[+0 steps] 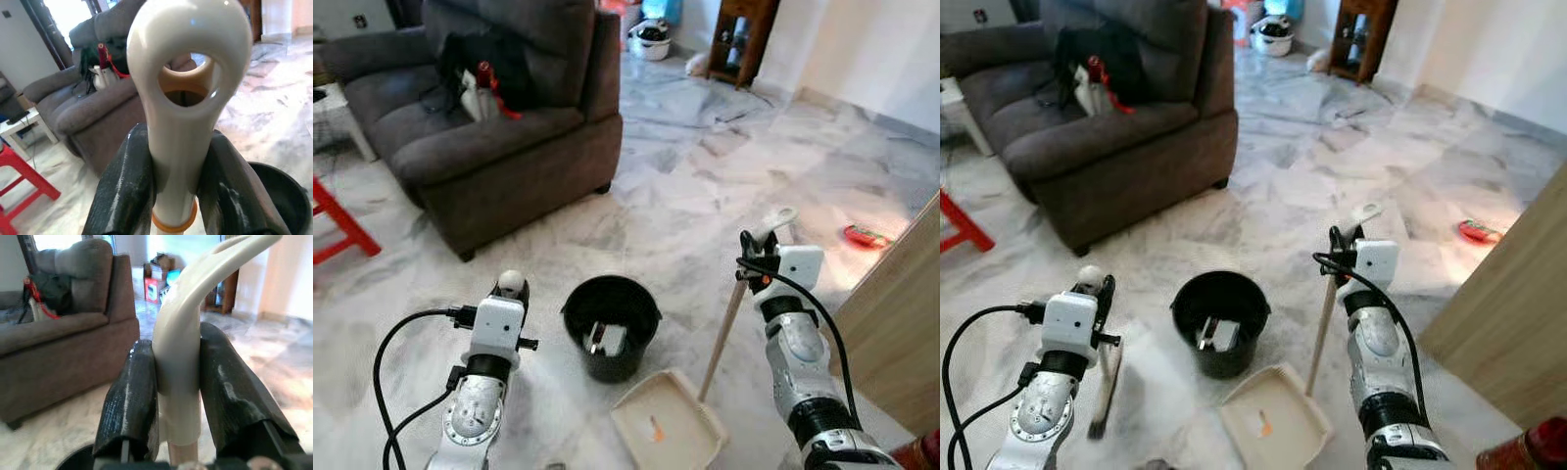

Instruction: Sweep floor

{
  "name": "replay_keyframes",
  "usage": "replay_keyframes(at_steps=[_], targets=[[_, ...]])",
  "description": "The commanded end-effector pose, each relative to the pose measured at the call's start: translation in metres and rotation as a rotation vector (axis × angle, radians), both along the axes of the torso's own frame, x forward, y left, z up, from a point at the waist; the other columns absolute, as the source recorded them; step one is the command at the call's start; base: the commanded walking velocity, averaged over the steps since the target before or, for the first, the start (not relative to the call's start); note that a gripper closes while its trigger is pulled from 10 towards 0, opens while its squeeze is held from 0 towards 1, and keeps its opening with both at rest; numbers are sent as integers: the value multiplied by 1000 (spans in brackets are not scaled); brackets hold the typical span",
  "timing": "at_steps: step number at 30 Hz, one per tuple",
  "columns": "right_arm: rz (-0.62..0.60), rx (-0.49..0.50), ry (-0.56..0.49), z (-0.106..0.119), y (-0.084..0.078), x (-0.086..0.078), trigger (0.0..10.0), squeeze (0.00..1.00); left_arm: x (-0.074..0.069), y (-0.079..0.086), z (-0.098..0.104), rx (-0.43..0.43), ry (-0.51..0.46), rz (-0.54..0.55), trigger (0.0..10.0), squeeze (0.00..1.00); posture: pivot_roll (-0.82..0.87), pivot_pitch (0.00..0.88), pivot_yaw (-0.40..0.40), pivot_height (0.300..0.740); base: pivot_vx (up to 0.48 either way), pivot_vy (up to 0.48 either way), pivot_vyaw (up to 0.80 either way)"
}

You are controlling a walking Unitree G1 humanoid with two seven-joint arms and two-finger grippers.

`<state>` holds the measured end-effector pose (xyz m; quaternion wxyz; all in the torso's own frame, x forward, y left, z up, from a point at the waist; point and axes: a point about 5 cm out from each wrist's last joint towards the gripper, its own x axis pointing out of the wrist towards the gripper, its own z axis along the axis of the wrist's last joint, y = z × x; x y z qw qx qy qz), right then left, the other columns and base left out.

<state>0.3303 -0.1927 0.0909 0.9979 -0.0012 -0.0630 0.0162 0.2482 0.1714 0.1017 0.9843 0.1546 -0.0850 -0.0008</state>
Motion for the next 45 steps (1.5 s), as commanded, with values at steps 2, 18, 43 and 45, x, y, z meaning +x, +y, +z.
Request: replay_keyframes(at_steps=[2, 18, 43, 45], targets=[[-6, 12, -29, 7, -1, 3, 10000, 0, 2, 2, 8, 21, -42, 1, 10000, 0, 113, 26, -23, 740, 0, 0, 0], [-7, 10, -12, 6, -2, 4, 10000, 0, 3, 1, 7, 22, -42, -4, 10000, 0, 112, 7, -23, 740, 0, 0, -650], [-32, -8, 12, 4, -7, 4, 10000, 0, 3, -5, 6, 25, -38, -17, 10000, 0, 117, 4, -30, 740, 0, 0, -800], [-33, -9, 14, 4, -7, 5, 10000, 0, 3, -4, 6, 27, -38, -14, 10000, 0, 117, 8, -30, 740, 0, 0, -800]])
